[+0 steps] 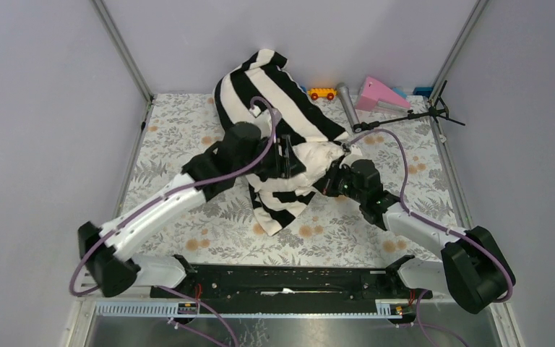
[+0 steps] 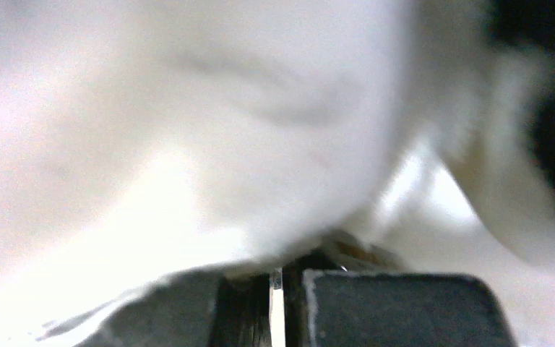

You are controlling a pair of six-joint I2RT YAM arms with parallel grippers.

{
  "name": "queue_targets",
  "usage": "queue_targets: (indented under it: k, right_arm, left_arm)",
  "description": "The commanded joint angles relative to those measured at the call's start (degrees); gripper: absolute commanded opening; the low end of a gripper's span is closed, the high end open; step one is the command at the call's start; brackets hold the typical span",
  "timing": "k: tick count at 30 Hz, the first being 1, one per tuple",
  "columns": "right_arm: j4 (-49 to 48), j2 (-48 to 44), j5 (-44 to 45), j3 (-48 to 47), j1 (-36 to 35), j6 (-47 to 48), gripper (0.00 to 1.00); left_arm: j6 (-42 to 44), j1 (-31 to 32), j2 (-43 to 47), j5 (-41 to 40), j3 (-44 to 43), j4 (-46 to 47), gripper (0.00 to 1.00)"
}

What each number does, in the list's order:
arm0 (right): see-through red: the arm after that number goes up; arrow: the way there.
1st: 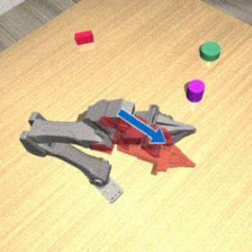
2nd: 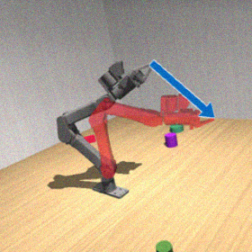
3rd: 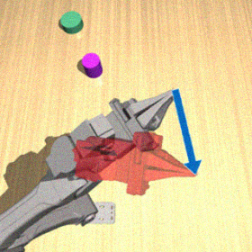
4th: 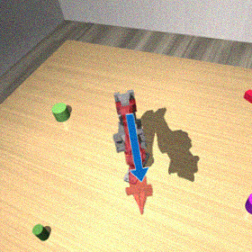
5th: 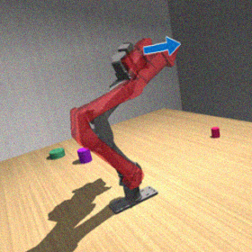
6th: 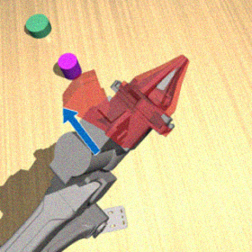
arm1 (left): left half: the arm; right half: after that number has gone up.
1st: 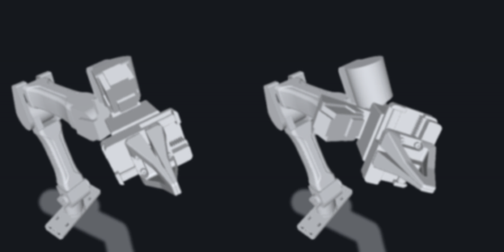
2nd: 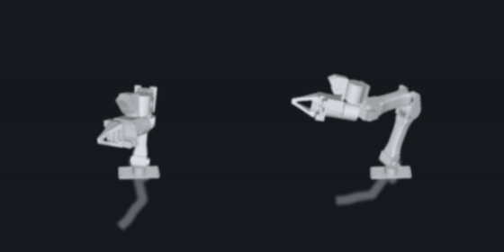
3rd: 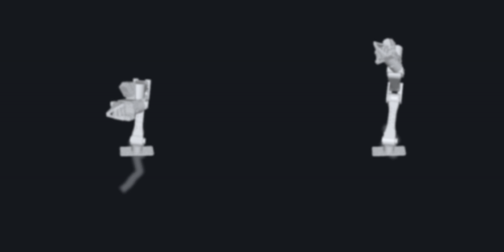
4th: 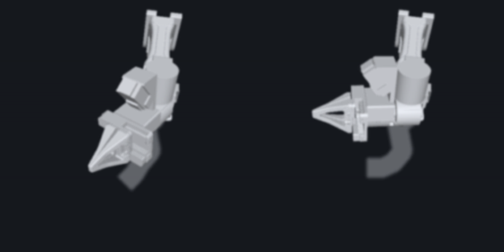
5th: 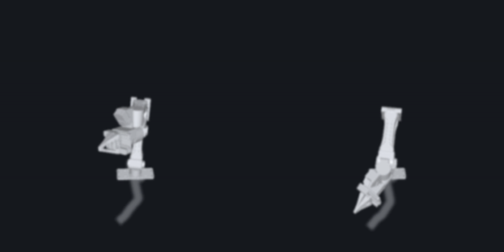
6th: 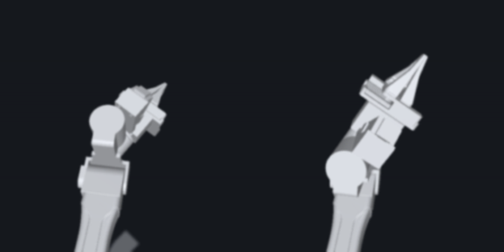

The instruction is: Remove the pillowcase from the pillow

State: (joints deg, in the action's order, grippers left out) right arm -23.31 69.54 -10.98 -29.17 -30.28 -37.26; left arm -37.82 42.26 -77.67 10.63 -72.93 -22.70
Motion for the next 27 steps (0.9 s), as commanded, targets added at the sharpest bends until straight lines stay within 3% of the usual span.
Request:
queue_targets:
  k: [1,2,4,8,13,21,27]
  right_arm:
    - [-5.36,-0.77,-9.55,-5.34,0.57,3.49,0.00]
    - [-5.65,-0.34,-10.00,-5.85,0.54,3.12,0.00]
    - [-6.22,0.59,-10.71,-6.99,0.51,2.62,0.00]
    - [-6.70,2.04,-12.49,-9.17,0.49,2.31,0.00]
    - [-7.01,1.13,-12.79,-9.56,0.49,2.07,0.00]
    - [-4.84,-1.76,-11.70,-8.56,0.49,1.98,0.00]
    - [-4.94,-1.93,-11.42,-7.81,0.45,0.89,0.00]
  left_arm:
    - [5.71,7.29,12.21,-11.04,2.90,-5.22,0.62]
    - [5.54,8.57,14.69,-13.14,4.75,-5.24,0.70]
    - [5.67,10.97,18.49,-16.50,8.13,-5.25,0.76]
    - [5.42,16.24,20.09,-22.95,12.42,-5.19,0.79]
    - [9.59,22.94,13.82,-34.46,11.05,-4.71,0.87]
    - [20.42,22.92,2.93,-44.19,4.71,-1.38,0.97]
    - [22.43,19.18,-3.15,-42.01,4.83,3.14,0.99]
